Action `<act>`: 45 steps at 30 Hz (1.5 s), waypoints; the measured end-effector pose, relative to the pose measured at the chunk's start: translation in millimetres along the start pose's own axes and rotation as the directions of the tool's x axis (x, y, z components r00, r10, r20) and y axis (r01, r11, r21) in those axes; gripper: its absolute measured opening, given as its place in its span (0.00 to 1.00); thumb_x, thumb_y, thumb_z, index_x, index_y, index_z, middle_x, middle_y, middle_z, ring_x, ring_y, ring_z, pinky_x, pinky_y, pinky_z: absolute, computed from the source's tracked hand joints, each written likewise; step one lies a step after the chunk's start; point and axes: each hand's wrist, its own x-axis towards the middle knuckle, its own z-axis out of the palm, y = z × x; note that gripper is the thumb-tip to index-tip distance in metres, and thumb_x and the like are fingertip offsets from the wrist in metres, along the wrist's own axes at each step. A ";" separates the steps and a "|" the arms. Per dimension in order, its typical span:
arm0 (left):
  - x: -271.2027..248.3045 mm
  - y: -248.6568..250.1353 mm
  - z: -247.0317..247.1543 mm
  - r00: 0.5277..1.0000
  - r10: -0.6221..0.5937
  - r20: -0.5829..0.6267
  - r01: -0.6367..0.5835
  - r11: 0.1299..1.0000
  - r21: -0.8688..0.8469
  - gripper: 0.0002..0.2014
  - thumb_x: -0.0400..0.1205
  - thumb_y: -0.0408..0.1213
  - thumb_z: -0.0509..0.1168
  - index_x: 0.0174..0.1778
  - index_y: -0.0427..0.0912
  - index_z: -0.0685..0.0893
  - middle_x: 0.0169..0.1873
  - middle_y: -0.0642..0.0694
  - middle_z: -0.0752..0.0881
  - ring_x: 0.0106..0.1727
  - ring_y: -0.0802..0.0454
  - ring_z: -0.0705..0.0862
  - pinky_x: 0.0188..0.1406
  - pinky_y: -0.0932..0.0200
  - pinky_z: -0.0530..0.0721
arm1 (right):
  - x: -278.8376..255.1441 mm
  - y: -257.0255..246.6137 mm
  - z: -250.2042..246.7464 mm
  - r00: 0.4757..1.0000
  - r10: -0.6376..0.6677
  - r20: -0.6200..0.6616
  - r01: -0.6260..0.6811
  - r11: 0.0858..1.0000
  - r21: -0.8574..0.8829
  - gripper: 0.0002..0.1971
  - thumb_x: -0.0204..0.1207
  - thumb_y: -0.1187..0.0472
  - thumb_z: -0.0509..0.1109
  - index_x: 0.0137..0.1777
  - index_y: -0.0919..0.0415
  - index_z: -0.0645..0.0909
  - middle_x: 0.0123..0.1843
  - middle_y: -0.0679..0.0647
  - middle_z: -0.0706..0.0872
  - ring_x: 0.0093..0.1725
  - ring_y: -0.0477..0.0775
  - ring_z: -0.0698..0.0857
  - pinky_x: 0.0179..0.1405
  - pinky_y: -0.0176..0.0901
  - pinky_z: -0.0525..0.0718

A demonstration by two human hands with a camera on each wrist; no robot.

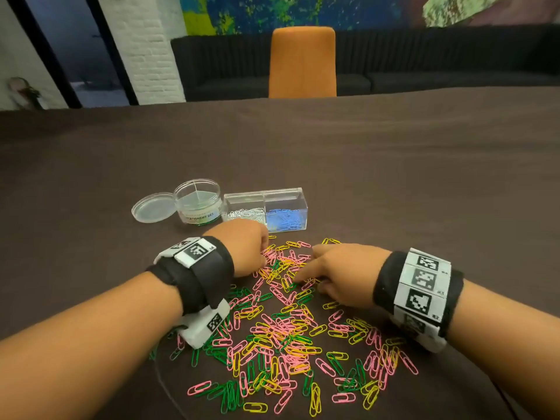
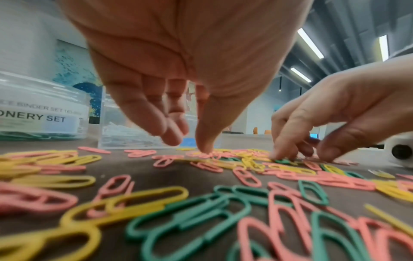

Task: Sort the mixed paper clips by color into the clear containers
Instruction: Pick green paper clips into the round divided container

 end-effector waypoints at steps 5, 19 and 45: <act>-3.1 7.5 2.7 0.999 0.046 0.024 -0.044 0.998 -0.055 0.07 0.81 0.38 0.66 0.48 0.51 0.89 0.42 0.54 0.87 0.45 0.52 0.86 0.45 0.57 0.84 | 2.8 7.3 -0.4 0.994 0.102 -0.028 -0.104 0.992 -0.071 0.21 0.83 0.60 0.60 0.73 0.40 0.74 0.62 0.50 0.74 0.59 0.58 0.81 0.54 0.52 0.84; -2.8 6.5 1.5 0.999 -0.011 0.048 0.010 1.000 0.013 0.07 0.82 0.37 0.64 0.48 0.50 0.87 0.46 0.51 0.87 0.47 0.50 0.84 0.40 0.59 0.79 | 7.9 18.5 0.5 0.991 0.135 -0.018 -0.136 0.985 -0.103 0.14 0.83 0.59 0.62 0.66 0.45 0.79 0.60 0.49 0.76 0.55 0.56 0.81 0.52 0.51 0.85; -4.8 9.3 8.8 0.996 0.066 0.052 -0.061 0.995 -0.084 0.08 0.83 0.39 0.65 0.52 0.49 0.89 0.49 0.51 0.88 0.50 0.50 0.85 0.53 0.54 0.86 | -2.8 10.4 -3.7 0.996 0.064 -0.059 -0.066 0.997 -0.036 0.05 0.79 0.60 0.58 0.42 0.50 0.69 0.38 0.49 0.77 0.40 0.55 0.77 0.38 0.46 0.77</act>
